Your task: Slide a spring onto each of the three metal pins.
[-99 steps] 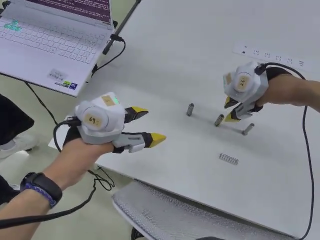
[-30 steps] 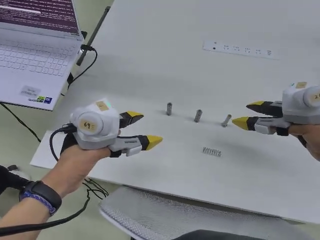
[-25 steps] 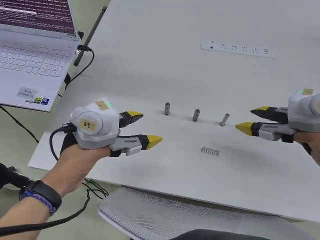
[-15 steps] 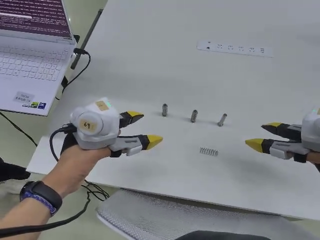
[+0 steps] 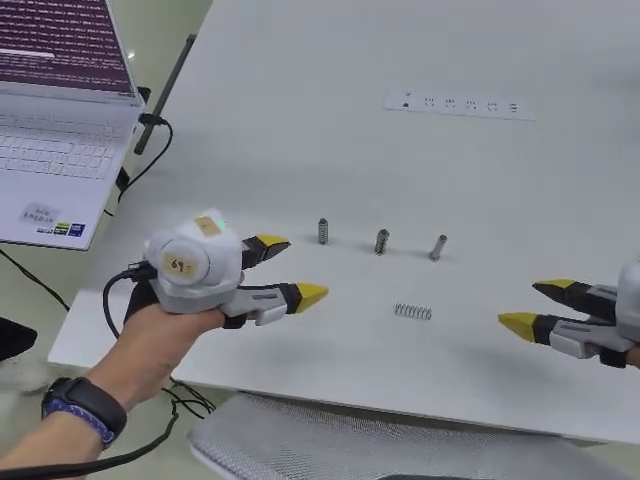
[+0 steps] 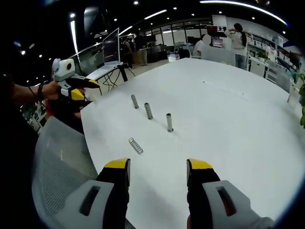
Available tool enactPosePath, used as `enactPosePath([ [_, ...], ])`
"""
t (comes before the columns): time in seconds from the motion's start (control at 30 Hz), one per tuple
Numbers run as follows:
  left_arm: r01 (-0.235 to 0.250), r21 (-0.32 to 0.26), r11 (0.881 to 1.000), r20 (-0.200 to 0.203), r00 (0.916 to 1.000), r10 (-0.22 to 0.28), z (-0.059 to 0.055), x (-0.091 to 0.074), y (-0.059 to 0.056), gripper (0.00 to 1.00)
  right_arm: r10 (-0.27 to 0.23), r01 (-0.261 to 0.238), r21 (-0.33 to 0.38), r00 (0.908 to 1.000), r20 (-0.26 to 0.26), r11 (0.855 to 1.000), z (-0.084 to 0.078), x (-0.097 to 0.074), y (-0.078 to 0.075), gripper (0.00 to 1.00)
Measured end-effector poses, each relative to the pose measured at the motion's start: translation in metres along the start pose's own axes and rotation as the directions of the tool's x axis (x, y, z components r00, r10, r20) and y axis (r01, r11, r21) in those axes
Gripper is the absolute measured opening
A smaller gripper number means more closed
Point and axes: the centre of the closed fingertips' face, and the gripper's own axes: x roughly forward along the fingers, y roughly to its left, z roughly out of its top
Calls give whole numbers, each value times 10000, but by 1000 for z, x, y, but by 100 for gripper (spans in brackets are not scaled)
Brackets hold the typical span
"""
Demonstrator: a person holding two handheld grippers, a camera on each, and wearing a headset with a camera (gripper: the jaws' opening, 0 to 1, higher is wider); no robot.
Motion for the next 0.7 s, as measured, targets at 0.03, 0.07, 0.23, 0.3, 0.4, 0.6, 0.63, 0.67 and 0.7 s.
enactPosePath([
  [0.03,46,34,10000,-24,10000,-46,0,2,-1,44,-26,26,25,10000,19,10000,0,-1,0,45],
  [0.07,71,65,10000,-43,10000,-71,0,3,-1,44,-26,26,33,10000,30,10000,0,-2,0,46],
  [0.23,374,438,9983,-316,9989,-360,-1,13,-7,44,-107,107,55,9999,71,9999,-2,-5,2,46],
  [0.3,510,551,9972,-383,9981,-489,-1,18,-10,44,-107,106,57,9999,92,9999,-2,-6,4,47],
  [0.4,700,684,9952,-438,9968,-671,2,25,-13,43,-144,143,45,9998,105,9999,-3,-8,6,47],
  [0.6,1008,930,9906,-550,9939,-960,6,35,-18,43,-140,139,75,9999,60,9999,-6,-10,9,49],
  [0.63,1091,995,9890,-585,9929,-1036,7,37,-20,43,-158,158,68,9999,52,9999,-6,-11,9,49],
  [0.67,1147,1062,9877,-598,9923,-1088,7,38,-22,43,-171,171,88,9998,60,9998,-7,-11,8,49],
  [0.7,1179,1100,9869,-607,9919,-1118,8,39,-22,43,-187,186,110,9998,88,9998,-6,-12,8,49],
])
